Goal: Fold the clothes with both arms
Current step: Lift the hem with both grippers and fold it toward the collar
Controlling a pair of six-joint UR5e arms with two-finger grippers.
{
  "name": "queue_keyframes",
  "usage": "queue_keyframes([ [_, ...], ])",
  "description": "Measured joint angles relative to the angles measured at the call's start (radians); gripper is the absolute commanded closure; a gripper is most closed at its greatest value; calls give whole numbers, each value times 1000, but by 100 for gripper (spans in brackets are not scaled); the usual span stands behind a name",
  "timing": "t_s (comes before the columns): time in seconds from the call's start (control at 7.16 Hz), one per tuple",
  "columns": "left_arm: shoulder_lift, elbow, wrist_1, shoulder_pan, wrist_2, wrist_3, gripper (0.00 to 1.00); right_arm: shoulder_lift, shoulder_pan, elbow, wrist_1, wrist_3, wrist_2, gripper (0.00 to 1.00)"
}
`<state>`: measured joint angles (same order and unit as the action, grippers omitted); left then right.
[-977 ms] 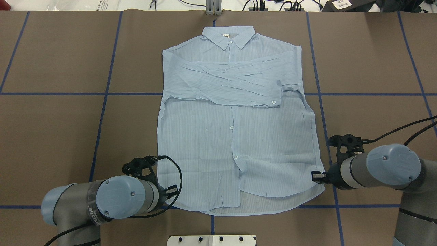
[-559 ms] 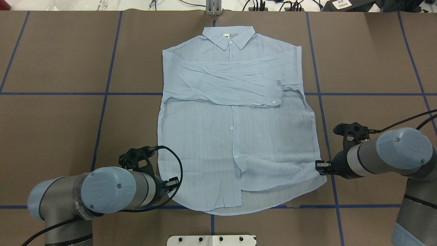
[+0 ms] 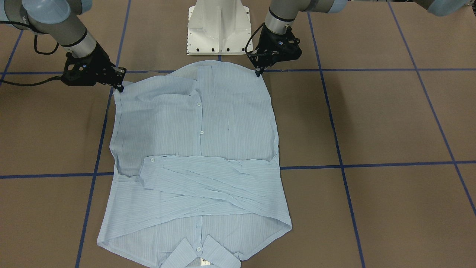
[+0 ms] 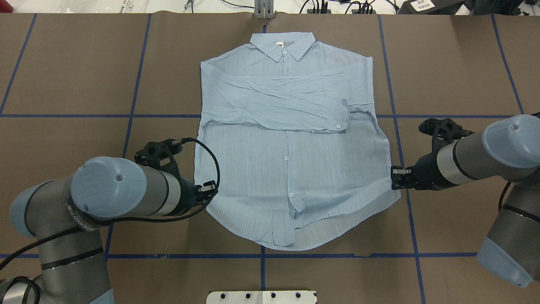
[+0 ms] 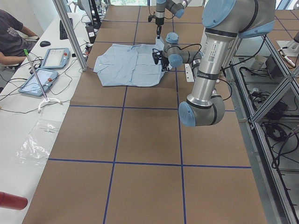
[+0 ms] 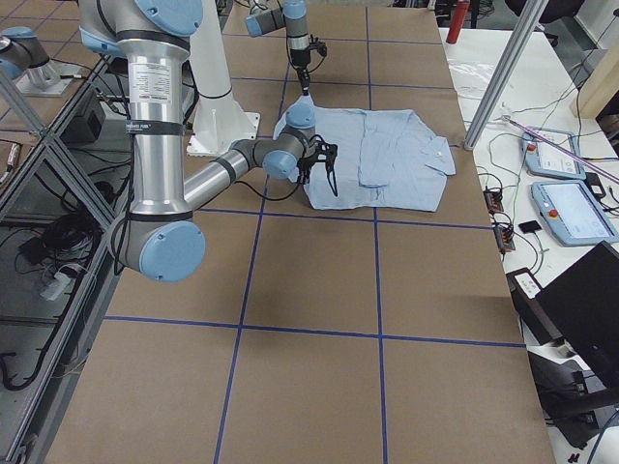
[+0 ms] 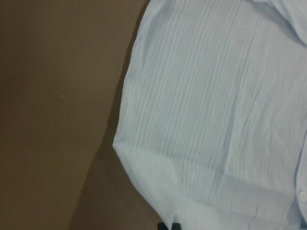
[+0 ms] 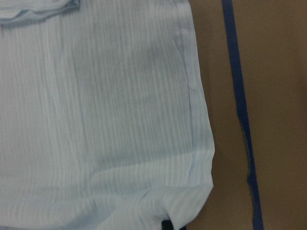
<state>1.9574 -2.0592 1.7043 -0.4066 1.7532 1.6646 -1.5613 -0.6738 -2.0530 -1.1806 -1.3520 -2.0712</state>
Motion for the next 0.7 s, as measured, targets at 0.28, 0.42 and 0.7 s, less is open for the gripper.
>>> queue_keyframes([
  [0.28,3,-2,0,-69,49,-36,100,22,-114,20,-3,32,-84,100],
  [0.42,6,-2,1,-95,72,-39,100,56,-150,46,-6,49,-99,100],
  [0.7,33,13,5,-150,93,-41,100,166,-194,131,-12,59,-102,100],
])
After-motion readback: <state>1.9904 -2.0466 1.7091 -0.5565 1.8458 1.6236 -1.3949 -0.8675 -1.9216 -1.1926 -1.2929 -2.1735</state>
